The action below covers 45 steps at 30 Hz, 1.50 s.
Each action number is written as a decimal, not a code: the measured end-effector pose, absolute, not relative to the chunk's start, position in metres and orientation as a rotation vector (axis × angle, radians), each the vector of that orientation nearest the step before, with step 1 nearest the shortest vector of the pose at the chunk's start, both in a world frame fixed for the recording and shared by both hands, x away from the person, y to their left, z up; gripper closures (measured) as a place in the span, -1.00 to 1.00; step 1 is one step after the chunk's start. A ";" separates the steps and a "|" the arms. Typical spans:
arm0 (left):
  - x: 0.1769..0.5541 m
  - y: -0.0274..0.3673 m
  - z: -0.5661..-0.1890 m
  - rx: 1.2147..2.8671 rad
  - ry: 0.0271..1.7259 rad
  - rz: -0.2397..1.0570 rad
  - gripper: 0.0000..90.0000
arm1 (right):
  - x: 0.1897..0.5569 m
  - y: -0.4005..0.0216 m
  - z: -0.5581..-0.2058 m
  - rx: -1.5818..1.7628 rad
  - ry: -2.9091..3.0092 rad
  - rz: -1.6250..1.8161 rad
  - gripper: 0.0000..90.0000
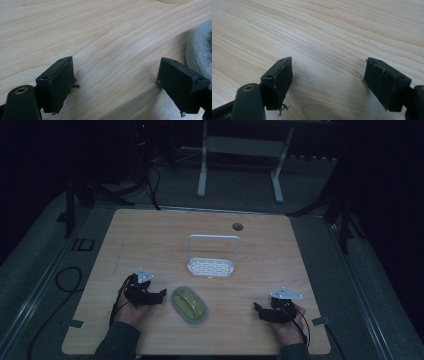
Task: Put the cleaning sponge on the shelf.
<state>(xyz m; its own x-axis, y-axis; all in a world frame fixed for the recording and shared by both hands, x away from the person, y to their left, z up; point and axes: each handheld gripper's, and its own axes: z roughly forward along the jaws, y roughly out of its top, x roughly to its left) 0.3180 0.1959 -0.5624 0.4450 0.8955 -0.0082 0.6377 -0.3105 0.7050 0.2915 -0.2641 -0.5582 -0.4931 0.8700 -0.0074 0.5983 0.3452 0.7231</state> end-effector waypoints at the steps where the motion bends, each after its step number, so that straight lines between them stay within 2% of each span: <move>1: 0.318 0.196 -0.563 2.056 1.277 0.522 -0.69 | 0.292 -0.264 -0.558 1.292 2.221 0.944 -0.50; 9: 0.319 0.195 -0.563 2.049 1.283 0.526 -0.71 | 0.283 -0.257 -0.542 1.232 2.189 0.901 -0.30; 22: 0.319 0.195 -0.563 2.045 1.290 0.529 -0.72 | 0.274 -0.238 -0.511 1.109 2.192 0.897 -0.25; 45: 0.319 0.194 -0.564 2.041 1.297 0.531 -0.73 | 0.277 -0.204 -0.478 1.039 2.222 0.899 -0.01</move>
<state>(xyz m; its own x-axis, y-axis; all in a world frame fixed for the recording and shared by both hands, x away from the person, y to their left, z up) 0.3186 0.1937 -0.5636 0.4276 0.9039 -0.0074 0.6389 -0.2964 0.7099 0.2772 -0.2042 -0.4780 -0.5688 0.8037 -0.1746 0.4564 0.4851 0.7459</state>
